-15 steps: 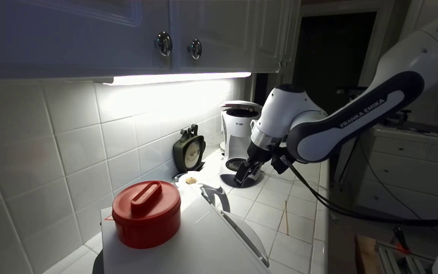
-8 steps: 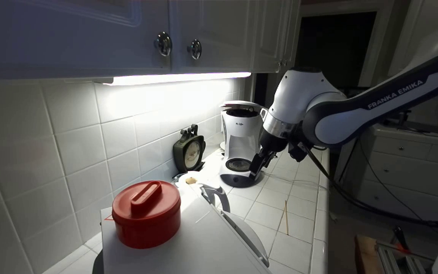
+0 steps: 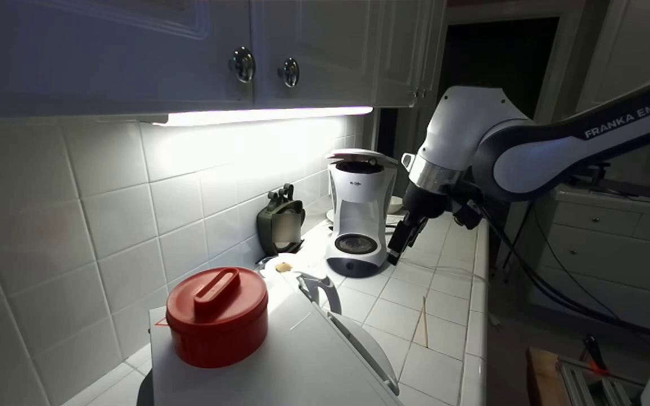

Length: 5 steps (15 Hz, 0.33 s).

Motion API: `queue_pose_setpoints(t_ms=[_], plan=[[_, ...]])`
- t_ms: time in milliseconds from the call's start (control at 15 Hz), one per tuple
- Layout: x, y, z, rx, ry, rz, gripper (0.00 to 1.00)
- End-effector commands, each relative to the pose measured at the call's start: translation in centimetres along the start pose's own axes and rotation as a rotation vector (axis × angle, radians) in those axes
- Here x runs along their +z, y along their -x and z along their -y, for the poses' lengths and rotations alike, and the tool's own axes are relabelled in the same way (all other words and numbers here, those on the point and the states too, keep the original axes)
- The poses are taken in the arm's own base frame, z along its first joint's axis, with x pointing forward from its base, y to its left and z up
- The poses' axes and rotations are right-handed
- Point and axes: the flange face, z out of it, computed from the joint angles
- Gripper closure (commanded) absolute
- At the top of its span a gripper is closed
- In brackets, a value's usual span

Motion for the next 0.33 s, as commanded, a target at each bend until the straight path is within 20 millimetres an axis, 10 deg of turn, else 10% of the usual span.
queue_pose_setpoints(t_ms=[0,267], plan=[[-1.3,1.9,-0.3,0.002,-0.007,0.013,0.0],[-0.9,1.0,-0.2,0.002,0.003,0.008,0.0]])
